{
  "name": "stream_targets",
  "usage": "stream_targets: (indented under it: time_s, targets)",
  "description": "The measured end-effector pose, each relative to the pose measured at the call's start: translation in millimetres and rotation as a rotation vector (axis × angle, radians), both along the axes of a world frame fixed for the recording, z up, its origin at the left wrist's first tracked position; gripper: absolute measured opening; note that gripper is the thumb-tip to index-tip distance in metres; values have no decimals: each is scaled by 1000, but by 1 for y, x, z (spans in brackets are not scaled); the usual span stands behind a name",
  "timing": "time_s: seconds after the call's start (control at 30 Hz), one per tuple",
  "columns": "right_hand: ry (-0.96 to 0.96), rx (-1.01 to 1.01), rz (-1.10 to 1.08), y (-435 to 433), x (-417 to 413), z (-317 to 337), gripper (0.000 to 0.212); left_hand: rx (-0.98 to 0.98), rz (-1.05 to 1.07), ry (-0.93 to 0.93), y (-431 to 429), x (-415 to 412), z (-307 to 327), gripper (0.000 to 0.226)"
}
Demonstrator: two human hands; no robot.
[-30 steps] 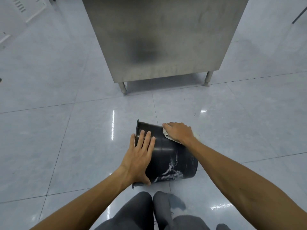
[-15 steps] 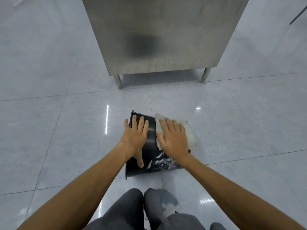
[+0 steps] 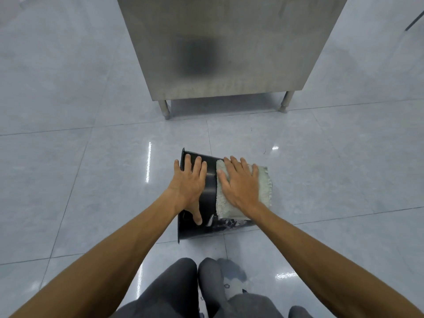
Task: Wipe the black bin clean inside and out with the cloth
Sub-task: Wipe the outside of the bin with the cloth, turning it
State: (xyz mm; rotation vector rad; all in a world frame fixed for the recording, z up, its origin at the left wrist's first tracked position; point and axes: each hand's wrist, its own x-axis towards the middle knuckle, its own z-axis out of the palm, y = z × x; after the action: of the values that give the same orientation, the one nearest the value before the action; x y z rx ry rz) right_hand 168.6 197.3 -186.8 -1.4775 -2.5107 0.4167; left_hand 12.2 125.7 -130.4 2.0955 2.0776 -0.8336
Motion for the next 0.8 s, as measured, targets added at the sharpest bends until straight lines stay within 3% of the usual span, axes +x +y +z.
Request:
stream_targets:
  time_s: [0.2,0.37,0.53,0.8]
  targets:
    - [-111,-132,21,43,-14,9,94,1,-12,-17,-2,-2,-5,170]
    - [49,92,50,-2,-7,-5,67,-22,31,-17,6,-1,-4,172]
    - [93,221,25,-57,10,-37,62,-19,40,-30,6,-3,-5,170]
    - [76,87,-22,-7,-3,-9,59,-15,1,-10,1,1,-1,169]
